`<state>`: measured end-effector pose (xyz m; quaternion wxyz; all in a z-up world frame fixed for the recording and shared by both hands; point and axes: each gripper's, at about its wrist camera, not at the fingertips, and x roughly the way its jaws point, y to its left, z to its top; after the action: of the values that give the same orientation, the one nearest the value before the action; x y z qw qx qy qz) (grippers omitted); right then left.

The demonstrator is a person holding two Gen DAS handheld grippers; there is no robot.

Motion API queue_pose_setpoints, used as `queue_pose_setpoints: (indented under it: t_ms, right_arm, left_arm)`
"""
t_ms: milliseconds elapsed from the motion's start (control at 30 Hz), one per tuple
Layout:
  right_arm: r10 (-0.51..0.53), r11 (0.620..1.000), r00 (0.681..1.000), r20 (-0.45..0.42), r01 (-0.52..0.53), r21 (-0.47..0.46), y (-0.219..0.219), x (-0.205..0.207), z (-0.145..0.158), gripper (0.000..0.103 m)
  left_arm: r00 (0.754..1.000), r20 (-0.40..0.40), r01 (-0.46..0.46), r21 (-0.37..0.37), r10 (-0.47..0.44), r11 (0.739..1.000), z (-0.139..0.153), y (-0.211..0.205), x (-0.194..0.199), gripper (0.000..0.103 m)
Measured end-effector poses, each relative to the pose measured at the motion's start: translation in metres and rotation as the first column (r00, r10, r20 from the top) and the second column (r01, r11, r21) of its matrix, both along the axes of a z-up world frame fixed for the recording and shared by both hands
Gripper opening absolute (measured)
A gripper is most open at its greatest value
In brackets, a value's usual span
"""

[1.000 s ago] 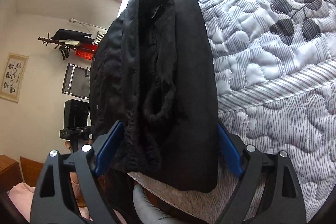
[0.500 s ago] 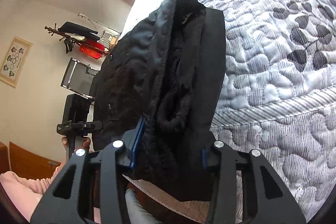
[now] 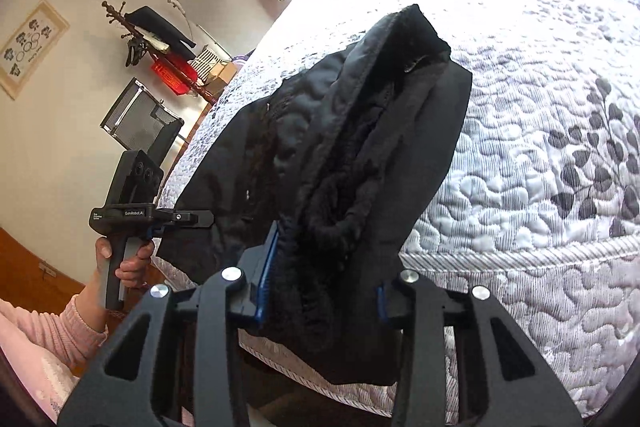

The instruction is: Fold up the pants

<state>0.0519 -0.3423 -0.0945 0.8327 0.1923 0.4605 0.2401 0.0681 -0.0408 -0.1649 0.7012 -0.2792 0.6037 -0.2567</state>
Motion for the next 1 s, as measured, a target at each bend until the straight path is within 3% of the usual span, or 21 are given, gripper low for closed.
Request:
queue_pose_setpoints:
  t_ms: [300,500,633,767,833,933,1000]
  right_arm:
    - [0.032,0.997,0.993,0.116,-0.023,-0.078,0.02,0.049,0.032,0.035]
    - [0.058,0.996,0.987,0.147,-0.047,-0.076,0.027,0.11,0.036,0.035]
    - [0.07,0.997,0.992,0.107,-0.065,-0.047,0.024,0.16,0.014,0.035]
    - [0.06,0.998,0.998,0.017,-0.06,-0.026,0.019,0.198,-0.027,0.035]
    - [0.045,0.999,0.999,-0.021,-0.046,-0.029,0.015,0.209,-0.045,0.036]
    - [0.013,0.998,0.998,-0.069,-0.009,0.058,-0.006,0.216,-0.067,0.037]
    - [0.01,0.998,0.995,-0.095,-0.003,0.069,-0.012,0.217,-0.079,0.039]
  left_arm:
    - [0.992,0.114,-0.055,-0.033,0.058,0.998,0.037,0.019,0.032,0.052]
    - [0.979,0.176,-0.103,-0.026,0.106,0.994,0.054,0.034,0.065,0.052]
    - [0.974,0.189,-0.125,0.001,0.122,0.992,0.046,0.041,0.09,0.052]
    - [0.979,0.15,-0.147,0.038,0.14,0.988,0.02,0.049,0.115,0.052]
    - [0.981,0.15,-0.134,0.059,0.124,0.989,0.013,0.044,0.117,0.054]
    - [0.973,0.199,-0.131,0.068,0.115,0.989,0.007,0.038,0.11,0.057]
    - [0.975,0.197,-0.119,0.068,0.103,0.991,0.001,0.038,0.108,0.06]
